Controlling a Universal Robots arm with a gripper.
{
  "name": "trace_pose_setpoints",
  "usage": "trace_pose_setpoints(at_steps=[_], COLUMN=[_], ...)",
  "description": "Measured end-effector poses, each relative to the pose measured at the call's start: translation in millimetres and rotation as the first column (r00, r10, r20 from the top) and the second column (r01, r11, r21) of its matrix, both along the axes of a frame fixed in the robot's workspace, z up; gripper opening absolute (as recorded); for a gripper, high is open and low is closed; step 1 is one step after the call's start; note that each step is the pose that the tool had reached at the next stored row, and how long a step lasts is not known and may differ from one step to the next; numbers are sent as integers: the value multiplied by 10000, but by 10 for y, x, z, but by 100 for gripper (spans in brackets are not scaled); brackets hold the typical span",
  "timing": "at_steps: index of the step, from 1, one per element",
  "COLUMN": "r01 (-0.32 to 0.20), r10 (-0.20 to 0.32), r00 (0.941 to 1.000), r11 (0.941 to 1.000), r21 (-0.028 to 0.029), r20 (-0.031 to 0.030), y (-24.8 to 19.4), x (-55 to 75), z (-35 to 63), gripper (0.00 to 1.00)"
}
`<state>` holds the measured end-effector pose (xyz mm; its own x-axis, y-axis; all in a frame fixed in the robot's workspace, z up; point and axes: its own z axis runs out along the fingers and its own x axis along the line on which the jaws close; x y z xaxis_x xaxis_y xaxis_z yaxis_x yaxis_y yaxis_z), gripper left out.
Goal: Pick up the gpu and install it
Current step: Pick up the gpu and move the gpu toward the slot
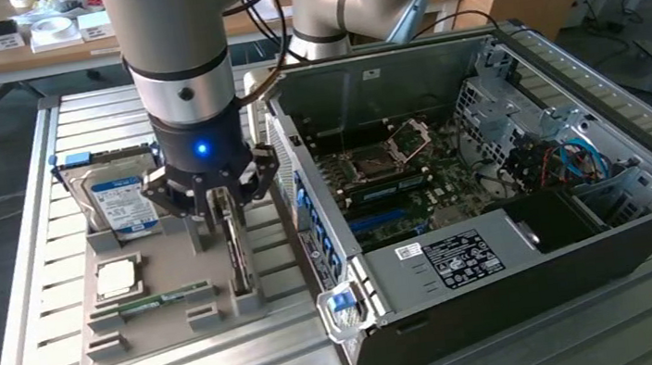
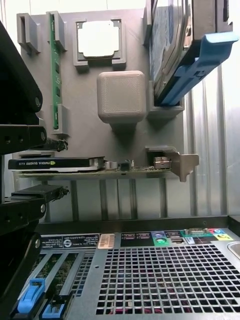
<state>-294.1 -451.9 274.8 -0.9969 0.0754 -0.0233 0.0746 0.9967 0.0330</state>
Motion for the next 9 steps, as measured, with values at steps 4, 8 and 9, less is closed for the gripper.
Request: trace_pose_setpoints(at_steps=[4,8,9], r01=[0,0,-1], r10=[0,0,1], r00=[10000,10000,10000], r11=[10000,10000,10000], r21=[-1,2,0], r20=[-1,2,0], y=[0,0,0], x=[0,1,1], z=[-12,-46,-63], gripper=[41,41,41])
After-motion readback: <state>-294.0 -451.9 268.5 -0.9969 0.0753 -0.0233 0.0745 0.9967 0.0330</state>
